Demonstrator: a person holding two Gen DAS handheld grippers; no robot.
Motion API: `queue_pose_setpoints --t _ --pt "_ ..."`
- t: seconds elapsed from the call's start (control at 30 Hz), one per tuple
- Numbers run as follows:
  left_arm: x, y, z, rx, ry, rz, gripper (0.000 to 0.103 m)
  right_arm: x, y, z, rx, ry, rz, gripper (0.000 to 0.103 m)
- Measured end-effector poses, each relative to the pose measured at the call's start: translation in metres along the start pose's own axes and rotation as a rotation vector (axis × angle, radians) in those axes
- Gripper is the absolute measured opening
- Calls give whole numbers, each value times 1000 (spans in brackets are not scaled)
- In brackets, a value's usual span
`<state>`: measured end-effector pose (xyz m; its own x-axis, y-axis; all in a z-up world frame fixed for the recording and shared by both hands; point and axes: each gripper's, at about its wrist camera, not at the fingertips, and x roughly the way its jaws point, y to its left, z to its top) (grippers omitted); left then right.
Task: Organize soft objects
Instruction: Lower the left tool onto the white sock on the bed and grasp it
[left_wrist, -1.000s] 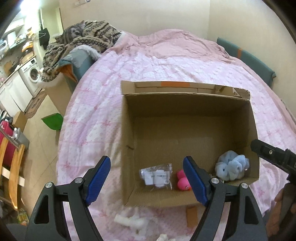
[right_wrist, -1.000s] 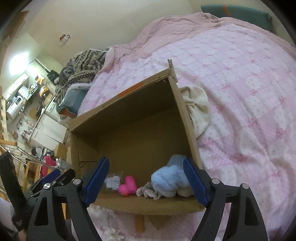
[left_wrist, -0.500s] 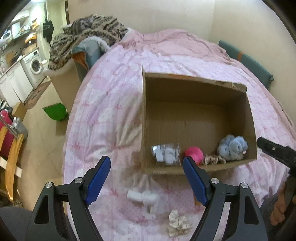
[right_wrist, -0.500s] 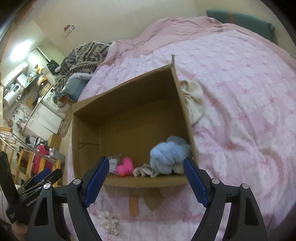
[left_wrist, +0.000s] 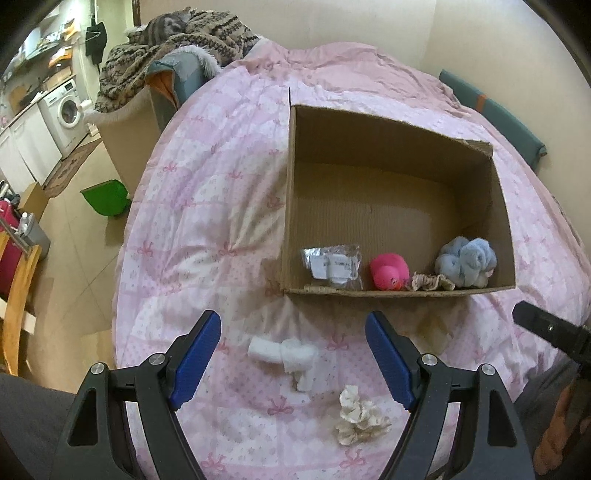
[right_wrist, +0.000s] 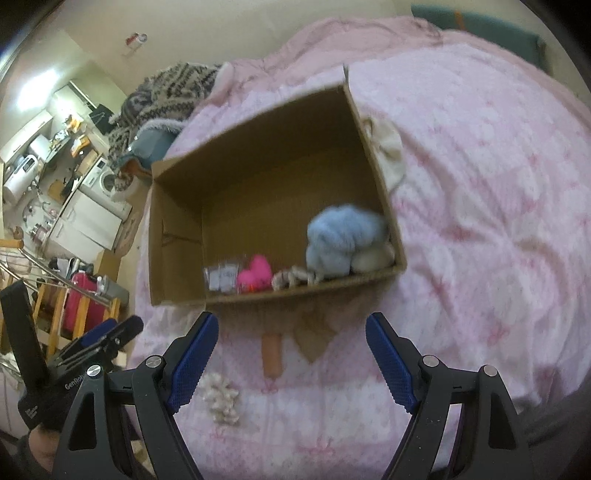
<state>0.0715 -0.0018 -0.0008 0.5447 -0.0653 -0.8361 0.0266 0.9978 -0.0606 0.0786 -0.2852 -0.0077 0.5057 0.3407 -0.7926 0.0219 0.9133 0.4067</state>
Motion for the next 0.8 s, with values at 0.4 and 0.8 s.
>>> queue_pose_setpoints --t 0.4,0.8 --pt "21 6 -4 -53 61 14 79 37 1 -19 -5 122 -51 87" --pt "45 43 -7 -258 161 0 79 48 -20 -11 108 149 -25 87"
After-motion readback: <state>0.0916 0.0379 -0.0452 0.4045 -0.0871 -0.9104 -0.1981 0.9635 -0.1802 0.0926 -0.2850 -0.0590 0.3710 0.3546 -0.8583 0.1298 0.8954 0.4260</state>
